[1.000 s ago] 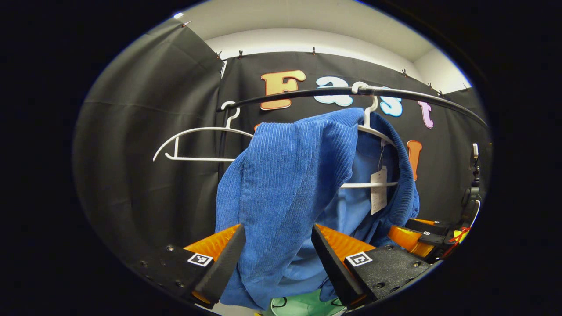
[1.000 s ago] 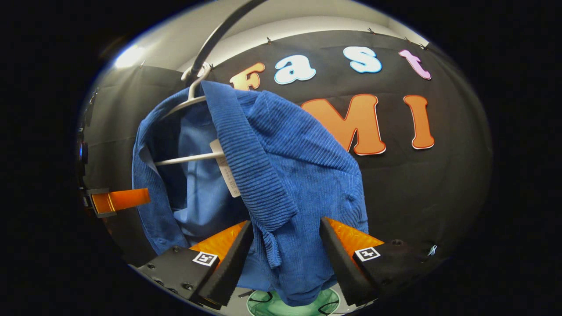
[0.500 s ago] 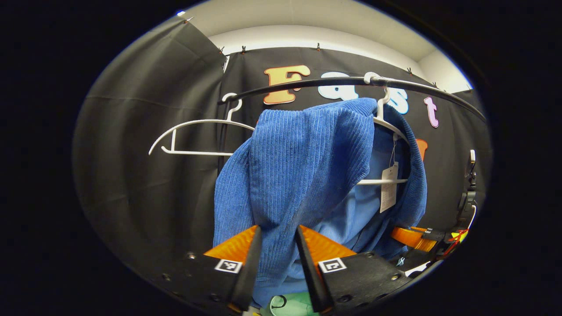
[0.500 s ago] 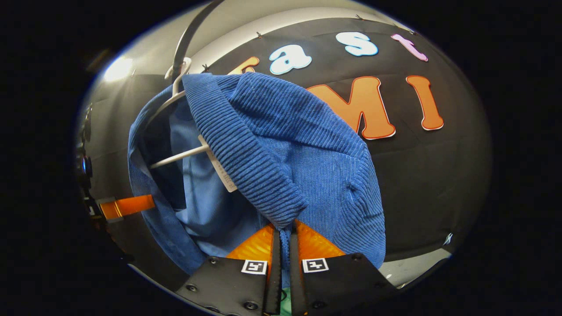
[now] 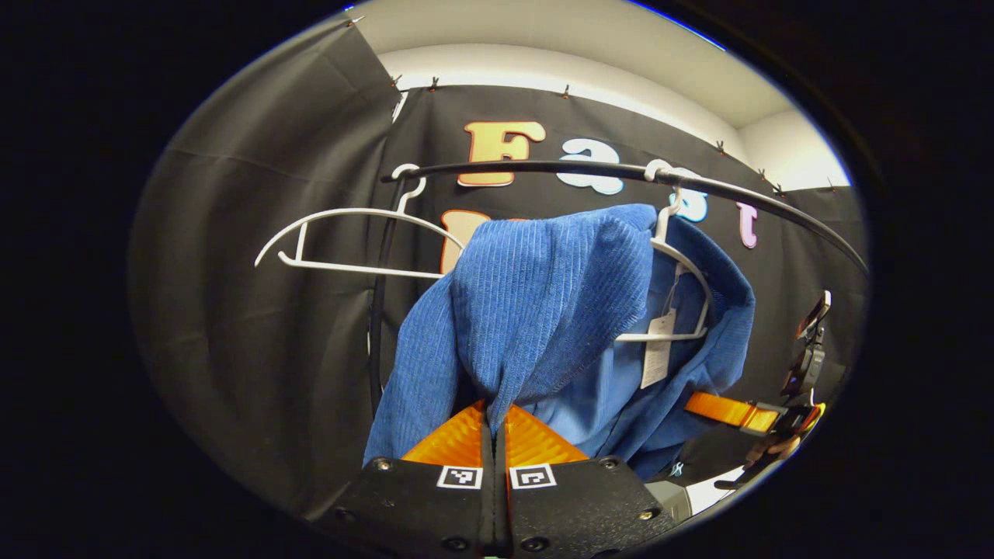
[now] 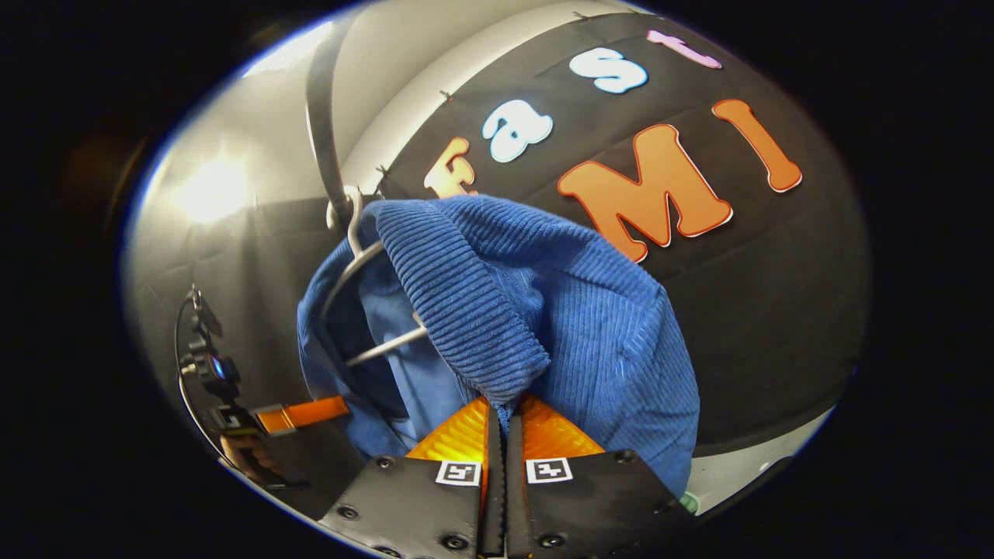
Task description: Grasp the clothes on the hanger with both hands and then place them into the laundry hamper below.
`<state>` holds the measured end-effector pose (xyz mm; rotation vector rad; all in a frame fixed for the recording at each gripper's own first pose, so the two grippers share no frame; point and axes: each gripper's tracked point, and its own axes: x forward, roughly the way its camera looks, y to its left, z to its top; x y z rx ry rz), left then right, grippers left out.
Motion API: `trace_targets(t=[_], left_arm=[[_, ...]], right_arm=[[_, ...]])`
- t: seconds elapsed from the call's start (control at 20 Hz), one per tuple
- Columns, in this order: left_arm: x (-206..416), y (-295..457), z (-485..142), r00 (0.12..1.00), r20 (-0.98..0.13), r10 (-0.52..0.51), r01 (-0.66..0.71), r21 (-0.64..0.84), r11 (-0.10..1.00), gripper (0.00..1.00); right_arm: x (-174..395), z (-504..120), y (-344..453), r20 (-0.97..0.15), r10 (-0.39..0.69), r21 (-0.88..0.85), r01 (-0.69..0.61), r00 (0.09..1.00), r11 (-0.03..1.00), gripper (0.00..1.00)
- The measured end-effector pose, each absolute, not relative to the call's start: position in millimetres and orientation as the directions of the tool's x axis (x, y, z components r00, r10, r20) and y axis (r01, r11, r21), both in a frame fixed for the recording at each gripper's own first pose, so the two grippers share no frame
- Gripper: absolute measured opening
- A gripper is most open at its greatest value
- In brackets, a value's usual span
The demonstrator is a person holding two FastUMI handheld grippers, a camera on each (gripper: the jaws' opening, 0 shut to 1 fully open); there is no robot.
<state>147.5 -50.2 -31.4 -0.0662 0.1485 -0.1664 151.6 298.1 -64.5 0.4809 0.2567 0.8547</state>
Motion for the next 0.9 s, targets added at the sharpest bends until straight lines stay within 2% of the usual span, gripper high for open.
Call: trace_targets(t=[0.5,0.65,0.9], left_arm=[[142.1,-13.9,49.8,0.955,0.0,-0.296,0.294,-0.121,0.948,0.0],[146.1,0.3,64.5,0.95,0.022,-0.31,0.31,-0.143,0.94,0.0],[160.3,15.5,84.6,0.936,0.061,-0.348,0.353,-0.143,0.925,0.0]], right_arm=[[147.3,-13.1,287.4,0.119,0.754,0.628,-0.637,0.647,0.447,0.07],[159.2,5.1,274.4,0.196,0.717,0.686,-0.616,0.669,0.388,0.07],[175.3,15.7,265.3,0.24,0.671,0.726,-0.588,0.702,0.356,0.07]])
